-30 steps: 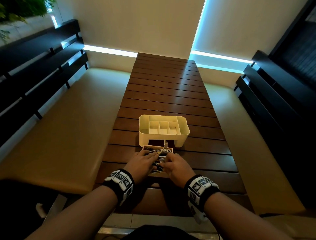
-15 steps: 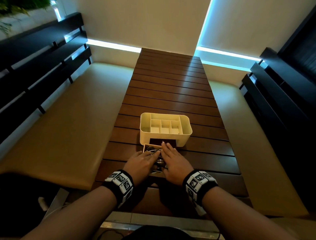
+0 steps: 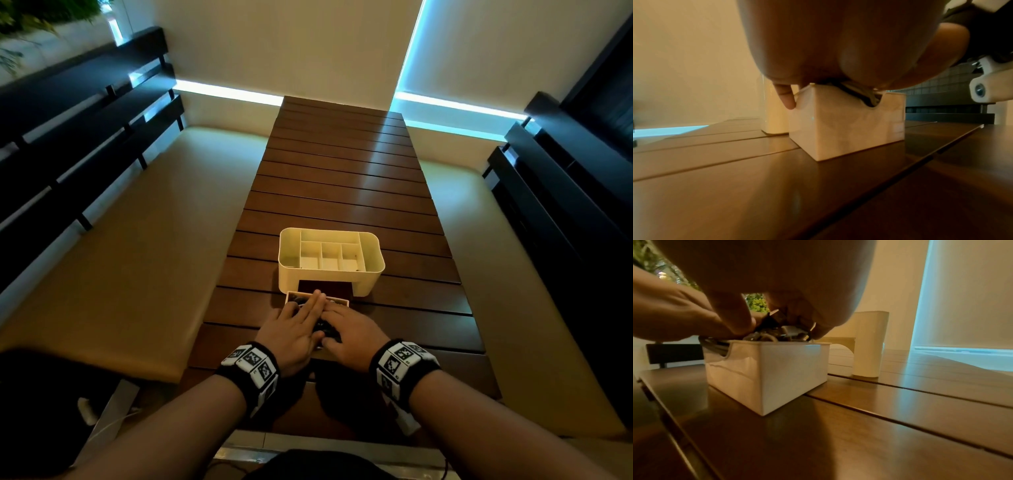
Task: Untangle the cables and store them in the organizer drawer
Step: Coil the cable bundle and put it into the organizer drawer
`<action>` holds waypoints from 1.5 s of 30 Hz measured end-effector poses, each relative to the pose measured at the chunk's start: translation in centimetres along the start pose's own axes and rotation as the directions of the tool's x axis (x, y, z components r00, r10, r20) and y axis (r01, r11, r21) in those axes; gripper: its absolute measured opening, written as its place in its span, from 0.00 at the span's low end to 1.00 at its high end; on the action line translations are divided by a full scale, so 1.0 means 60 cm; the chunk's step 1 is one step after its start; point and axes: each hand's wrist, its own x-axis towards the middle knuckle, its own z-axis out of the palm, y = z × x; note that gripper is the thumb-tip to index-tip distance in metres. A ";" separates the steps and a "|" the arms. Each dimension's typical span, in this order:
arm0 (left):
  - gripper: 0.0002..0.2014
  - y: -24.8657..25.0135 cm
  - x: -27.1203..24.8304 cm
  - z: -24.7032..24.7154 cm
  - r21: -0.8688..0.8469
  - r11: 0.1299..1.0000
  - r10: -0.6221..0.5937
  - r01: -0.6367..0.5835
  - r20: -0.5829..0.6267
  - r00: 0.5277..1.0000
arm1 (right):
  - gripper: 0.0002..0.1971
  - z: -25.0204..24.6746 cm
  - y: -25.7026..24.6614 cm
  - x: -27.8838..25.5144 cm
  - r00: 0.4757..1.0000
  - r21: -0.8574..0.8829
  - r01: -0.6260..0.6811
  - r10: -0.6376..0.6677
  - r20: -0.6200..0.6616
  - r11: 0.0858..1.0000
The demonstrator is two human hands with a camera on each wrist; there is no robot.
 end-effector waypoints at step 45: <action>0.35 -0.004 0.002 0.021 -0.001 1.000 -0.025 0.025 -0.037 0.999 | 0.28 0.024 0.008 0.003 0.981 -0.040 -0.164 0.168 0.093 0.986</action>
